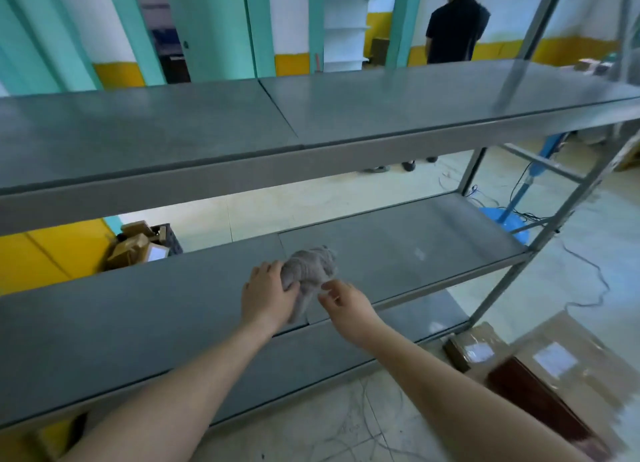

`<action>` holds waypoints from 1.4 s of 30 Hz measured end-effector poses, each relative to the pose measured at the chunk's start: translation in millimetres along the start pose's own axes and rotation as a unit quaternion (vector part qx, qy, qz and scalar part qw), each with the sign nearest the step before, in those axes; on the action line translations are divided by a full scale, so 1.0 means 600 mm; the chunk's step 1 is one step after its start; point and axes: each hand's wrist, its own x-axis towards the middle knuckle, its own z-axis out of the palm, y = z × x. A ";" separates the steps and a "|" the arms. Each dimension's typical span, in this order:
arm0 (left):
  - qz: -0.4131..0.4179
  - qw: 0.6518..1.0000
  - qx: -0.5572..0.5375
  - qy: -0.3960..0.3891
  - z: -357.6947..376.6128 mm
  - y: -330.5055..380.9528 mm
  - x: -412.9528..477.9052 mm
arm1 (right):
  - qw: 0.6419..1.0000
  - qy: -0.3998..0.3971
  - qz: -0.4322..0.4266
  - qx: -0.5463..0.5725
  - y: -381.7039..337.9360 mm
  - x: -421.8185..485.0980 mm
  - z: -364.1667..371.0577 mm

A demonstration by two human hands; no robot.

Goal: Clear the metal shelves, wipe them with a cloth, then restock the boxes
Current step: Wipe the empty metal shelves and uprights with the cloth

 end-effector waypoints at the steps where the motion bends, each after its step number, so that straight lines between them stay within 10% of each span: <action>1: -0.005 1.000 -0.011 -0.004 0.014 -0.005 0.005 | 0.996 -0.016 0.036 0.081 -0.005 0.009 0.019; 7: 0.035 0.997 -0.063 0.015 0.106 -0.041 0.038 | 0.851 -0.010 0.256 0.458 -0.008 0.112 0.088; 11: 0.019 0.993 -0.118 0.012 0.150 -0.054 0.069 | 0.847 0.045 0.253 0.466 0.012 0.183 0.108; 17: 0.020 0.984 -0.175 -0.025 0.213 -0.083 0.082 | 0.933 0.010 0.161 0.322 0.071 0.284 0.087; 21: 0.002 0.990 -0.114 -0.081 0.270 -0.130 0.066 | 0.993 -0.018 0.109 -0.033 0.150 0.336 0.095; 29: -0.143 0.985 -0.025 -0.090 0.329 -0.190 0.123 | 0.923 -0.135 -0.171 -0.316 0.229 0.347 0.174; 42: -0.106 0.989 0.085 -0.058 0.431 -0.254 0.146 | 0.901 -0.079 -0.258 -0.339 0.299 0.376 0.230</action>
